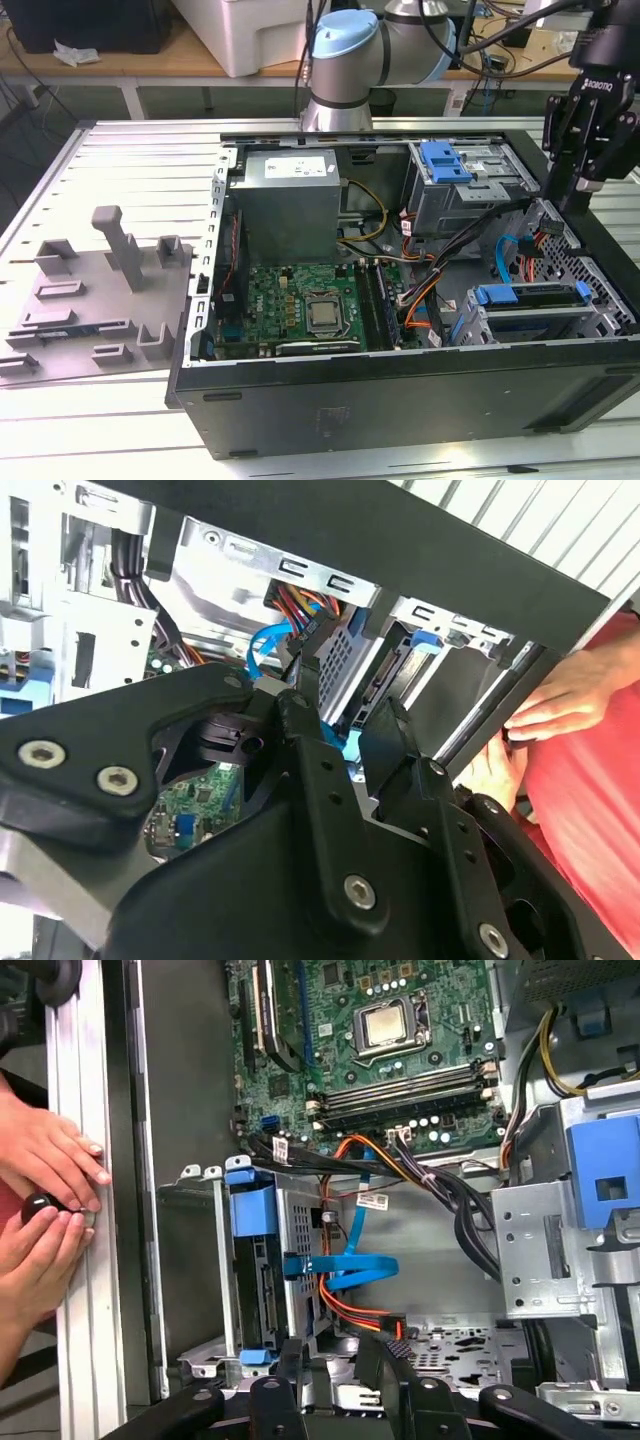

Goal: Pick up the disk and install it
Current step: 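Insert the first disk wire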

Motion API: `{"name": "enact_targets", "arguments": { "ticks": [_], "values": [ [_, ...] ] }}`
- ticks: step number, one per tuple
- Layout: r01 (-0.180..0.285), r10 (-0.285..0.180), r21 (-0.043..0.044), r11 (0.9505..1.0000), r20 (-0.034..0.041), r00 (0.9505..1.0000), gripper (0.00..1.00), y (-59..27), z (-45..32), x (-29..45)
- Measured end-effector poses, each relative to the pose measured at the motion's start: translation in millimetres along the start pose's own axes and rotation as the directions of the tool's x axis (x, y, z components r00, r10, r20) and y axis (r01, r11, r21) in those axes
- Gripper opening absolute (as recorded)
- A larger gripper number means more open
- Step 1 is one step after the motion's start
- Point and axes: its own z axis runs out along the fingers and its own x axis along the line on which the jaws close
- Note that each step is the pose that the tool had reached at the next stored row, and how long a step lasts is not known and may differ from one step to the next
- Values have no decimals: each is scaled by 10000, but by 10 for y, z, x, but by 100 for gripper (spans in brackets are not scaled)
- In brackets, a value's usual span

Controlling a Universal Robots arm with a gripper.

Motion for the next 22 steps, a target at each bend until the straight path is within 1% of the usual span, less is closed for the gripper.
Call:
{"name": "enact_targets", "arguments": {
  "ticks": [1,2,3,4,6,7,11,14,18,22],
  "values": [
    [-31,31,3,10000,-130,9999,42,2,6,-23],
    [-53,53,4,10000,-220,9997,35,2,11,-40],
    [-66,66,4,10000,-277,9996,35,3,14,-50],
    [-86,86,6,10000,-360,9993,35,3,19,-67],
    [-110,110,5,9999,-453,9989,35,0,28,-93],
    [-146,146,-5,9999,-504,9986,35,-10,39,-121],
    [-236,234,-38,9997,-507,9984,35,-45,44,-181],
    [-352,347,-85,9993,-499,9982,35,-65,53,-232],
    [-486,479,-135,9987,-496,9976,35,-88,72,-257],
    [-722,710,-229,9971,-484,9963,35,-108,101,-271]
  ]
}}
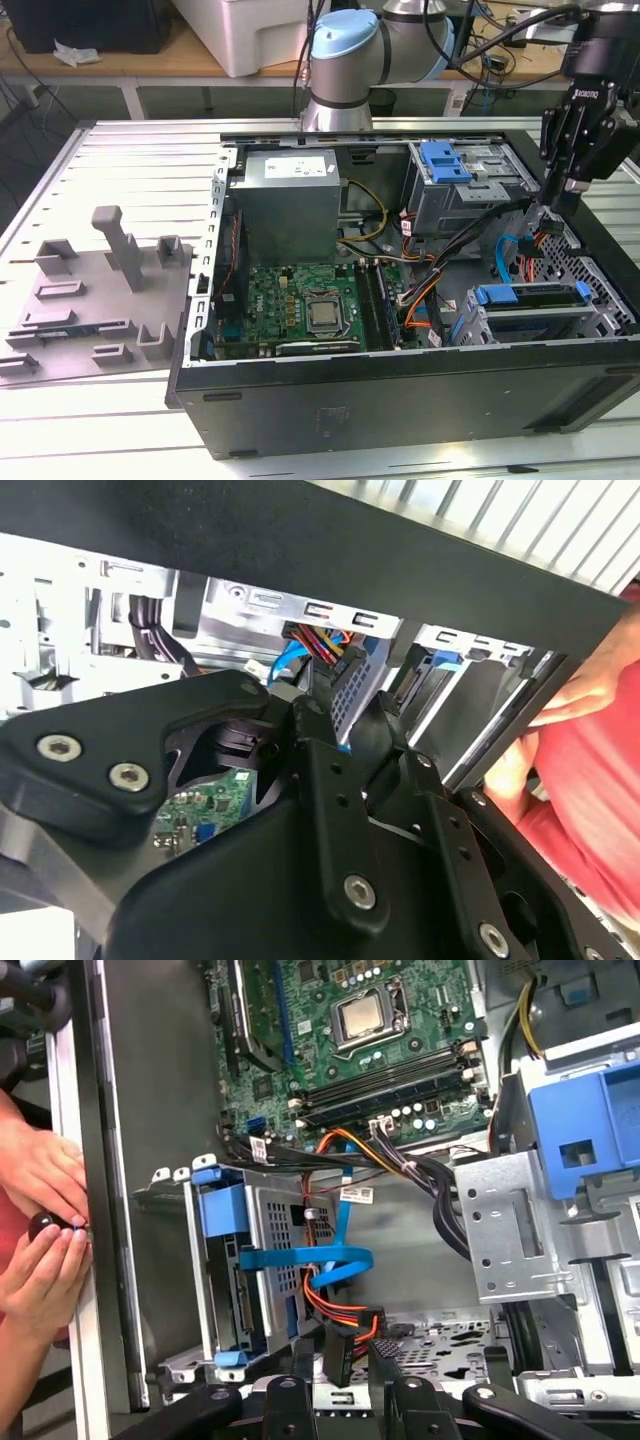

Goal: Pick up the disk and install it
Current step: 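Insert the first disk wire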

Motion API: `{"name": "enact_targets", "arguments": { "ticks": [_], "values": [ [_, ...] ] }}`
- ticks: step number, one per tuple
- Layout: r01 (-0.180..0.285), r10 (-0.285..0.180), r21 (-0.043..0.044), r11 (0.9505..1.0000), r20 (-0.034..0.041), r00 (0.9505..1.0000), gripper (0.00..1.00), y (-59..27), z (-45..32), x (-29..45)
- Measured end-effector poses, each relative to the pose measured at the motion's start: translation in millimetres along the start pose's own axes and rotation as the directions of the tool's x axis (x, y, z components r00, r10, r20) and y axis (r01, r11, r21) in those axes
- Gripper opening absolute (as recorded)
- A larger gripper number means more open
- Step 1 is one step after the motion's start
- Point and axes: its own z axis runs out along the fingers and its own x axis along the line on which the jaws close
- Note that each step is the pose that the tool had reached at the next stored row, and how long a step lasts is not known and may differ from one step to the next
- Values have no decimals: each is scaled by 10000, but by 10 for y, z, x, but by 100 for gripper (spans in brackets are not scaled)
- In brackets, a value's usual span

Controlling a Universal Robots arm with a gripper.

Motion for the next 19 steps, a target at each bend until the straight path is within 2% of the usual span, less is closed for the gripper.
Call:
{"name": "enact_targets", "arguments": {
  "ticks": [4,5,7,8,9,10,12,13,14,19],
  "values": [
    [-316,317,-141,9994,13,9995,35,-20,33,-18],
    [-342,342,-152,9993,12,9994,35,-28,40,-24],
    [-370,369,-152,9992,-58,9993,35,-42,53,-41],
    [-381,379,-144,9992,-125,9992,35,-44,54,-51],
    [-400,396,-124,9991,-272,9988,35,-44,53,-66],
    [-411,407,-114,9991,-372,9985,35,-43,53,-77],
    [-448,441,-81,9990,-714,9965,35,-36,51,-123],
    [-461,454,-70,9989,-821,9956,35,-31,54,-152],
    [-470,463,-59,9989,-885,9950,35,-29,61,-170],
    [-486,480,-36,9988,-1000,9938,35,-29,94,-198]
  ]
}}
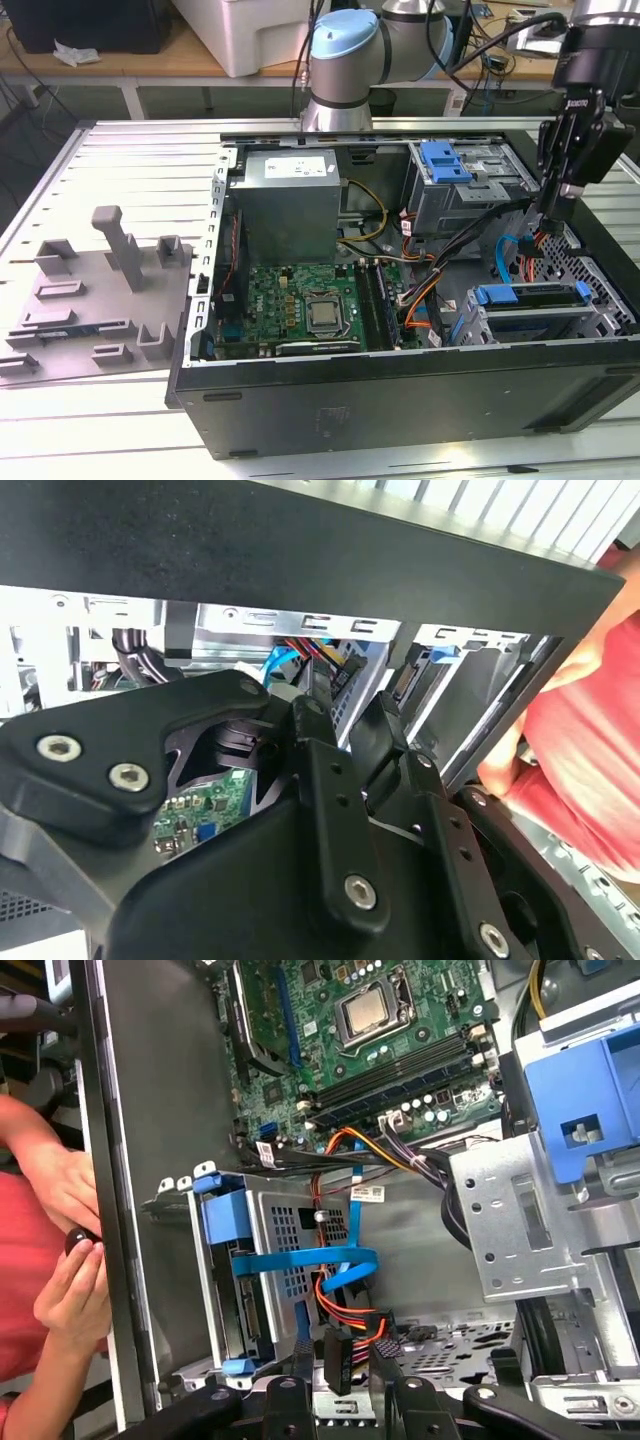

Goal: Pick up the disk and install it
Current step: 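Insert the first disk wire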

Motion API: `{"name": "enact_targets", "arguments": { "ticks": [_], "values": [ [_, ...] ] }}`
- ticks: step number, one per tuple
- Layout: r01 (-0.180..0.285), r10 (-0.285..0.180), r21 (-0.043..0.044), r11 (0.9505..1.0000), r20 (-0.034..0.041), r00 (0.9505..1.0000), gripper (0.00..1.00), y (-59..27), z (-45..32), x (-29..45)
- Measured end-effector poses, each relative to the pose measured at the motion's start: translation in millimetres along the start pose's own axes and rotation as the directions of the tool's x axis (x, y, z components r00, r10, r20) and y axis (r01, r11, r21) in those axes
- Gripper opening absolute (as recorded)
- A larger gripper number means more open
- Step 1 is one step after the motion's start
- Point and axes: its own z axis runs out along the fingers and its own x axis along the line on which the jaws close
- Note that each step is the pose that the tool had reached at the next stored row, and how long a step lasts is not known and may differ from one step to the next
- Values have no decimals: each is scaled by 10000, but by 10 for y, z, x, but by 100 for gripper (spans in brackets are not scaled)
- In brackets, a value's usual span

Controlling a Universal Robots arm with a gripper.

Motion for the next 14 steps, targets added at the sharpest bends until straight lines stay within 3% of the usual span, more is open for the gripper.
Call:
{"name": "enact_targets", "arguments": {
  "ticks": [6,10,14],
  "values": [
    [-17,17,20,10000,-123,9999,35,-1,48,-40],
    [-34,35,37,10000,-255,9997,35,-3,75,-56],
    [-59,60,35,10000,-304,9995,35,-4,92,-65]
  ]
}}
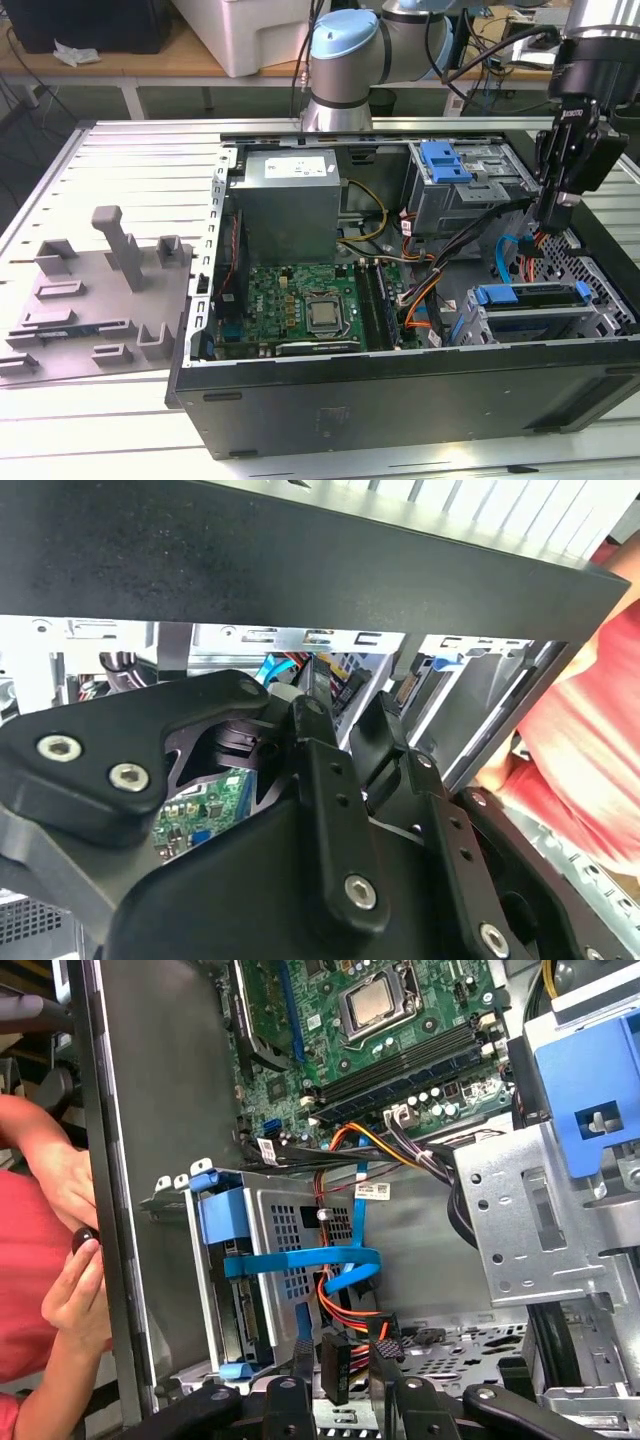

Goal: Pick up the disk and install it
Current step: 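Insert the first disk wire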

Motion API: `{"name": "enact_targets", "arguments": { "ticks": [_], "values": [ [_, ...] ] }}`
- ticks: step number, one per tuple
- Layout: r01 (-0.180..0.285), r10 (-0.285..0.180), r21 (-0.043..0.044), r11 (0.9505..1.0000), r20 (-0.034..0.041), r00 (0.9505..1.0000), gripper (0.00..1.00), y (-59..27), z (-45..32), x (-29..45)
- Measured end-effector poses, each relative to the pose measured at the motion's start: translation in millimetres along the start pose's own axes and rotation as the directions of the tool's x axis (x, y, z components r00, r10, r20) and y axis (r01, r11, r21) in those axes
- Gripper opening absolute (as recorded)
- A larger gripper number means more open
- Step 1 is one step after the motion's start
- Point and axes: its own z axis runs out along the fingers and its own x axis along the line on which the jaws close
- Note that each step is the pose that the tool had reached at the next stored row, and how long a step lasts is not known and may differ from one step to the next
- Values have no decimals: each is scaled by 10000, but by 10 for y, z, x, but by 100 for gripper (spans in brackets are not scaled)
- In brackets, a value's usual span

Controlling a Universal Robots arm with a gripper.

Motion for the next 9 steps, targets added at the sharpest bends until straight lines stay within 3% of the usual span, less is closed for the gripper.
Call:
{"name": "enact_targets", "arguments": {
  "ticks": [5,7,9],
  "values": [
    [-44,44,-24,10000,-9,10000,34,0,10,-9],
    [-65,65,-36,10000,-15,10000,20,0,13,-12],
    [-99,99,-52,9999,-30,9999,17,0,20,-16]
  ]
}}
